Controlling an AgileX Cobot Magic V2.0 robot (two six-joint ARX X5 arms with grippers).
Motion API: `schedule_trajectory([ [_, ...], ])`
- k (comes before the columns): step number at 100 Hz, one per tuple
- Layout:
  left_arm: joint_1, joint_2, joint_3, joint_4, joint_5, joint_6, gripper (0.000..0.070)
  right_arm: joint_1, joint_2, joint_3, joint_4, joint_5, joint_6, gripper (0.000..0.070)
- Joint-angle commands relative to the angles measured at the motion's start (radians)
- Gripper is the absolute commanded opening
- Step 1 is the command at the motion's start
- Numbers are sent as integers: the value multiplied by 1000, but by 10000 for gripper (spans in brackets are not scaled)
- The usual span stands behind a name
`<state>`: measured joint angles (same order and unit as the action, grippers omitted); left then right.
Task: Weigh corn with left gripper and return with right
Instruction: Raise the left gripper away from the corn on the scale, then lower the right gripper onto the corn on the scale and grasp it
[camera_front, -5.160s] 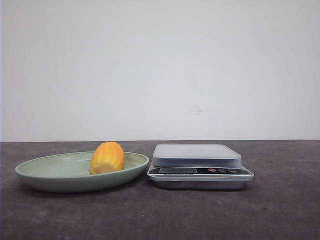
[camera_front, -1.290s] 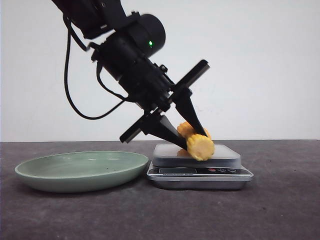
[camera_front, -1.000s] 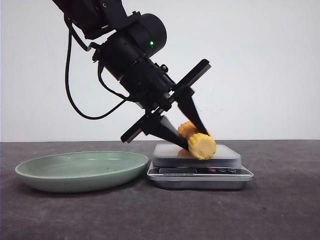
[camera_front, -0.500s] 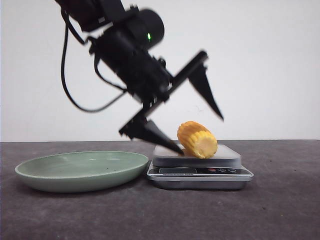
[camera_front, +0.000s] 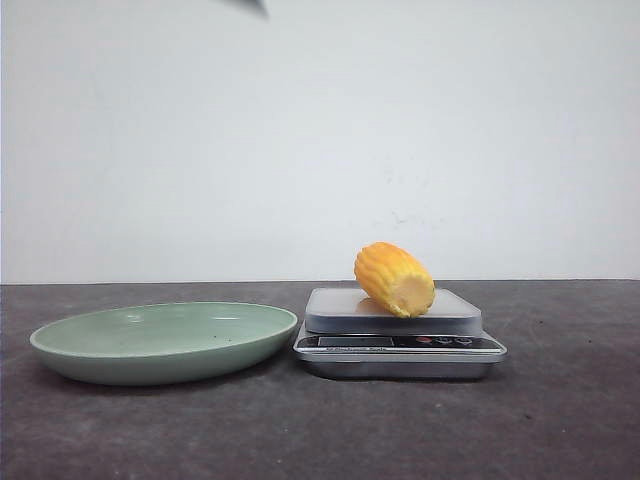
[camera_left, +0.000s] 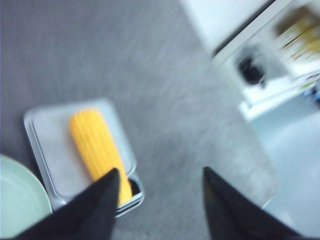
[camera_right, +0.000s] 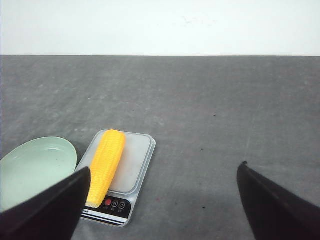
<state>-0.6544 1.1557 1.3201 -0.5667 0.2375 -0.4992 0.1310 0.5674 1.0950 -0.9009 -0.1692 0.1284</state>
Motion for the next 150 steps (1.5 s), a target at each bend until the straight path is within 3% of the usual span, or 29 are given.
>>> schedule_trajectory([
  [1, -5, -131, 14, -25, -2, 39, 217, 4, 6, 10, 6, -31, 18, 572],
  [5, -5, -210, 14, -42, -3, 39, 200, 4, 6, 10, 5, -56, 18, 572],
  [19, -5, -461, 14, -80, -14, 49, 1, 4, 6, 10, 16, -133, 18, 572],
  [30, -5, -627, 14, -104, -26, 71, 2, 4, 6, 10, 103, -243, 37, 572],
  [42, -5, -765, 14, -190, -124, 68, 1, 4, 14, 10, 309, -329, 130, 569],
  [48, -5, -812, 14, -253, -169, 68, 2, 4, 24, 10, 435, -355, 184, 528],
  [55, -5, -847, 14, -325, -179, 63, 1, 5, 46, 10, 583, -362, 256, 488],
  [68, -5, -865, 14, -427, -177, 35, 1, 17, 114, 11, 798, -351, 377, 480],
  [83, -5, -855, 14, -491, -175, 35, 1, 79, 238, 16, 841, -345, 423, 480],
  [91, -5, -851, 14, -491, -174, 35, 1, 146, 311, 16, 793, -288, 418, 481],
  [108, -5, -850, 14, -484, -174, 34, 1, 315, 479, 16, 653, -45, 349, 481],
  [126, -5, -849, 14, -484, -175, 32, 1, 422, 676, 16, 595, 169, 378, 481],
  [136, -5, -849, 14, -485, -174, 13, 1, 438, 787, 16, 568, 212, 425, 480],
  [150, -5, -849, 14, -488, -174, 8, 1, 443, 932, 16, 541, 187, 469, 480],
])
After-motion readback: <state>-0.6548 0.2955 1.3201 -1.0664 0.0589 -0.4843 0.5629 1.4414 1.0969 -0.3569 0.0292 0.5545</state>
